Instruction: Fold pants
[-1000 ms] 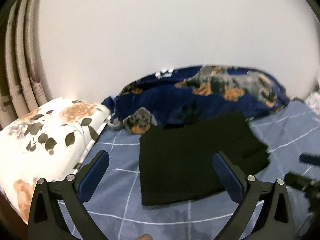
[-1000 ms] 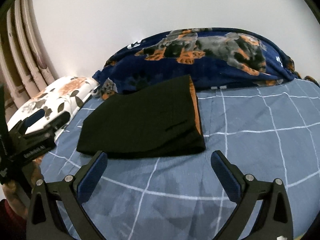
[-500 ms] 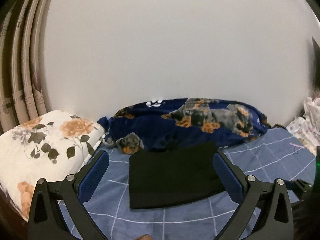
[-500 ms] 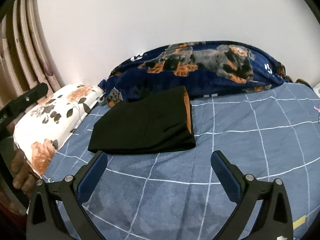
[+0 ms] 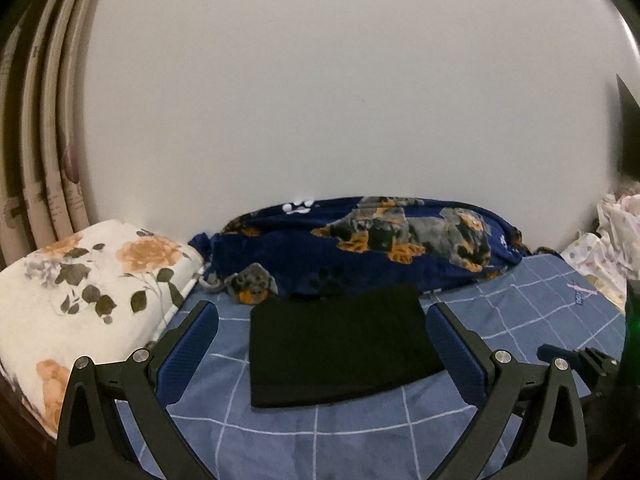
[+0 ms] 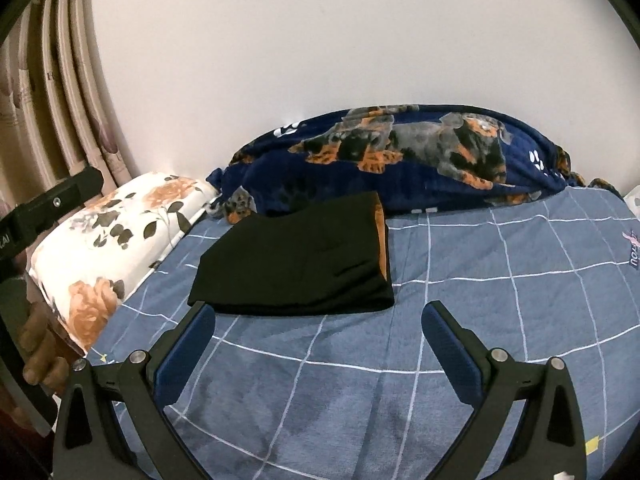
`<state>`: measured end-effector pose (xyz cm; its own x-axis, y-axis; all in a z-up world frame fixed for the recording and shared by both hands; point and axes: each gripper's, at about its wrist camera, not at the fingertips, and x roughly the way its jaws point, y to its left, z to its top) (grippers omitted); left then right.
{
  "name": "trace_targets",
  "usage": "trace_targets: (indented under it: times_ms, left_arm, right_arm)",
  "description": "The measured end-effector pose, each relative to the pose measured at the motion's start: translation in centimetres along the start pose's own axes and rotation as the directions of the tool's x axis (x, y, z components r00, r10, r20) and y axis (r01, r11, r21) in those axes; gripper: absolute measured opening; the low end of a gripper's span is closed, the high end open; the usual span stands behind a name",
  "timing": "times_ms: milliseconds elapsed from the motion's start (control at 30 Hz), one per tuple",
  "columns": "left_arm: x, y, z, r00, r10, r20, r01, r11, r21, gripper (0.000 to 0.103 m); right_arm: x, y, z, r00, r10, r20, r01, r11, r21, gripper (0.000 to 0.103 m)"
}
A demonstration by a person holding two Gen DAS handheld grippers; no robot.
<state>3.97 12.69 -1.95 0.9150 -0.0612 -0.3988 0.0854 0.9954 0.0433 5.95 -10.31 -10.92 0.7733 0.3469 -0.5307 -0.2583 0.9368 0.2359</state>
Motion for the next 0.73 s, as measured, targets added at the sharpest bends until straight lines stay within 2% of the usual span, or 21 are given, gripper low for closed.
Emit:
trace_targets:
  times_ms: [167,300,433,600,733]
  left_arm:
    - [0.2,-0.4,-0.7,0.998,-0.042,-0.040,0.042,0.999,-0.007,0.103]
    - [0.6,-0.9,-1.7,0.997,0.017,-0.069,-0.018,1.000,-0.001,0.103]
    - [0.8,-1.0,-2.6,0.997,0.001,-0.081,-0.003,1.000,-0.023,0.103]
    - [0.4,-1.5,-3.2,0.998,0.033,-0.054,-0.033,0.999,-0.004,0.103]
    - [0.8,-2.0,-3.4,0.996,0.032,-0.086,-0.031,0.999,0.015,0.103]
  right_arm:
    - [-0.3,0.3,-0.1,1.000,0.001,-0.007,-0.001,1.000,-0.003,0.103]
    - [-0.3,0.4,-0.2,1.000,0.000,-0.013,0.000,1.000,-0.009,0.103]
    - [-0.3,0.3,-0.5,1.000,-0.004,-0.021,0.003,1.000,-0.013,0.103]
    - [-0.2,0.2,-0.7,1.000,-0.010,-0.025,0.010,1.000,-0.013,0.103]
    - [-0.3,0.3,-0.9,1.000,-0.018,-0.021,0.018,1.000,-0.019,0.103]
